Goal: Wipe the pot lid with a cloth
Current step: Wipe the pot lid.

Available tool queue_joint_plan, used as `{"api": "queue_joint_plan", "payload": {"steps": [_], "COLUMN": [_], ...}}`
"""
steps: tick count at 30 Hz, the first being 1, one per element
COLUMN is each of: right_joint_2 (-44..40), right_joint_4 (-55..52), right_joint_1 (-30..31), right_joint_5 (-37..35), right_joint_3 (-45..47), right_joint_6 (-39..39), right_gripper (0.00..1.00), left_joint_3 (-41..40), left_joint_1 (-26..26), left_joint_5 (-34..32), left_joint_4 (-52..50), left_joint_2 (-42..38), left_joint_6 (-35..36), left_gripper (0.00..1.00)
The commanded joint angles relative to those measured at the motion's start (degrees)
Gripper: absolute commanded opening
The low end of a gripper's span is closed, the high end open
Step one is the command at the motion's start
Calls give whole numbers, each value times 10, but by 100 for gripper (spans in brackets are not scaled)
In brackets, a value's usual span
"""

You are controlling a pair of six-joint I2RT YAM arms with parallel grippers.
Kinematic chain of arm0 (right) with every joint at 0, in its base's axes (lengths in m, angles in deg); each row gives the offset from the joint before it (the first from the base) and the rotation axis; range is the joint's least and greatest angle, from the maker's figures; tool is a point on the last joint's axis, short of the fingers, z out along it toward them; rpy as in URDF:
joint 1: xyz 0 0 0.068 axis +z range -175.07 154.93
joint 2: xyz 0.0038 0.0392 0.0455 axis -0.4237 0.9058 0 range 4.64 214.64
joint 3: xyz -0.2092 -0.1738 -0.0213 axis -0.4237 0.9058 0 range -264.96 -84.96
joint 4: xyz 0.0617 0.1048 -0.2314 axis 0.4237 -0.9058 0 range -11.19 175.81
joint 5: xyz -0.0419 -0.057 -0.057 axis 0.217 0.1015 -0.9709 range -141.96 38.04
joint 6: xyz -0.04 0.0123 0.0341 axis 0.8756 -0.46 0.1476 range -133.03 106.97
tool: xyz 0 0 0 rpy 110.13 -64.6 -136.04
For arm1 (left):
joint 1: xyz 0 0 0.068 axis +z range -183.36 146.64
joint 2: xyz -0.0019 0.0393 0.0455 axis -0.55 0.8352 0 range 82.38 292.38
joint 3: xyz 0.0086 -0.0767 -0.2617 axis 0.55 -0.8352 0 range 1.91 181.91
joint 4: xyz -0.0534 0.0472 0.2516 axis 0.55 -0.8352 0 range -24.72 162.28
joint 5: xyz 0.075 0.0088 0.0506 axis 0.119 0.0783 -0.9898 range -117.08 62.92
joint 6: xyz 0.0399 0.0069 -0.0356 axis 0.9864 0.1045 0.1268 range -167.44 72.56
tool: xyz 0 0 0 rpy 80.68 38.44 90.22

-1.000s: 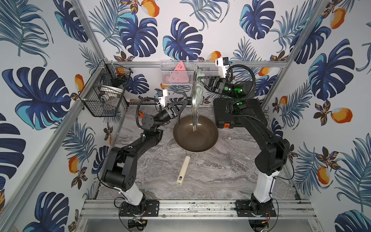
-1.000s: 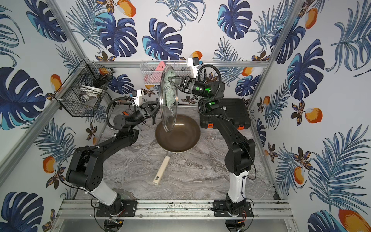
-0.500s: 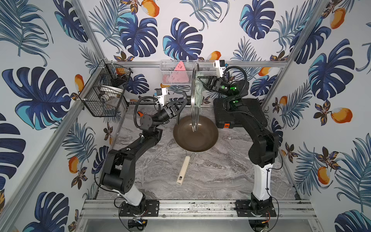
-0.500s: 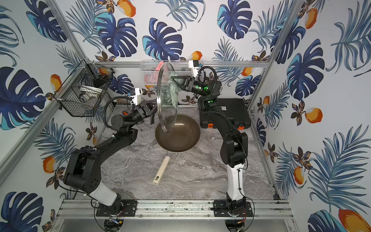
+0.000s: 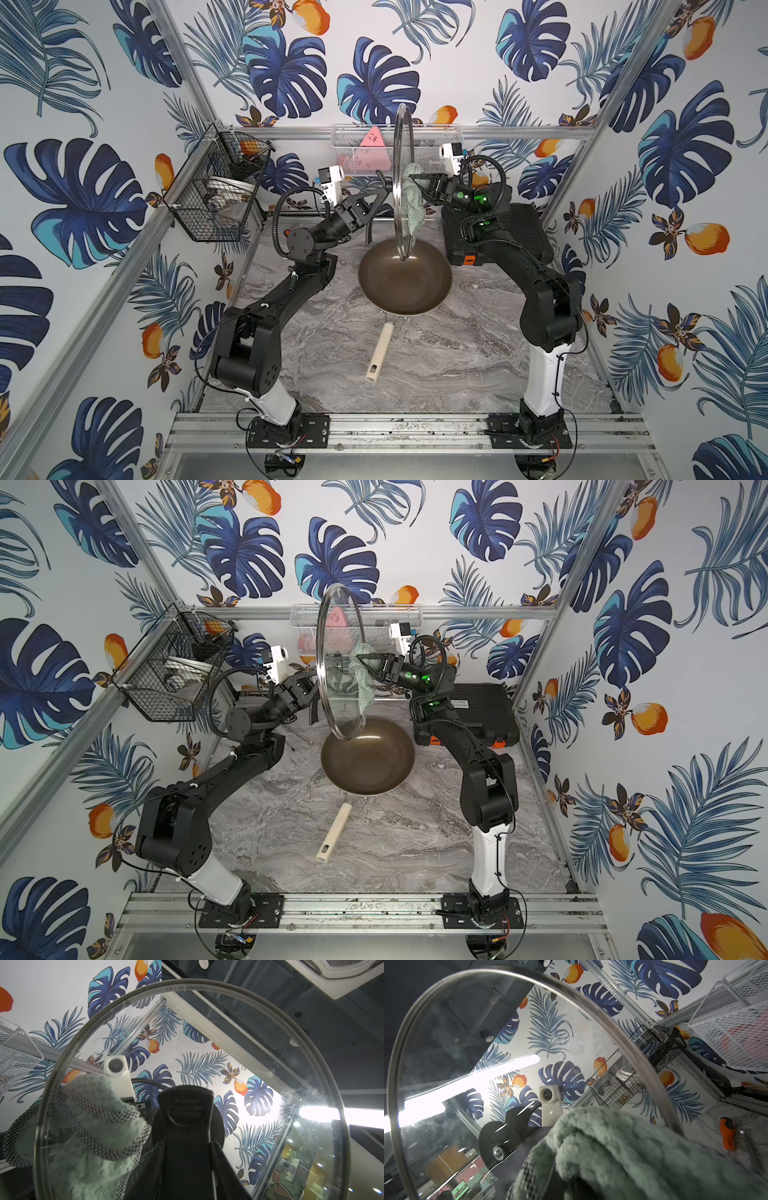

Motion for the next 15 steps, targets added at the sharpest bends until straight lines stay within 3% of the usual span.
{"api": "queue_joint_plan", "payload": {"steps": [1, 15], "right_joint_2": [-26, -108], "right_joint_4": [67, 228], "right_joint_1": [3, 37], "right_joint_5": [13, 0], "right_joint_3": [30, 179], "right_joint_6": [-35, -126], "right_gripper": [0, 0], "left_joint_3": [25, 27], "left_joint_1": [-2, 3], "left_joint_5": [-41, -69], "left_joint_4": [84, 84], "left_joint_2": [6, 56], "left_joint_6": [-18, 12], "left_gripper": [0, 0]}}
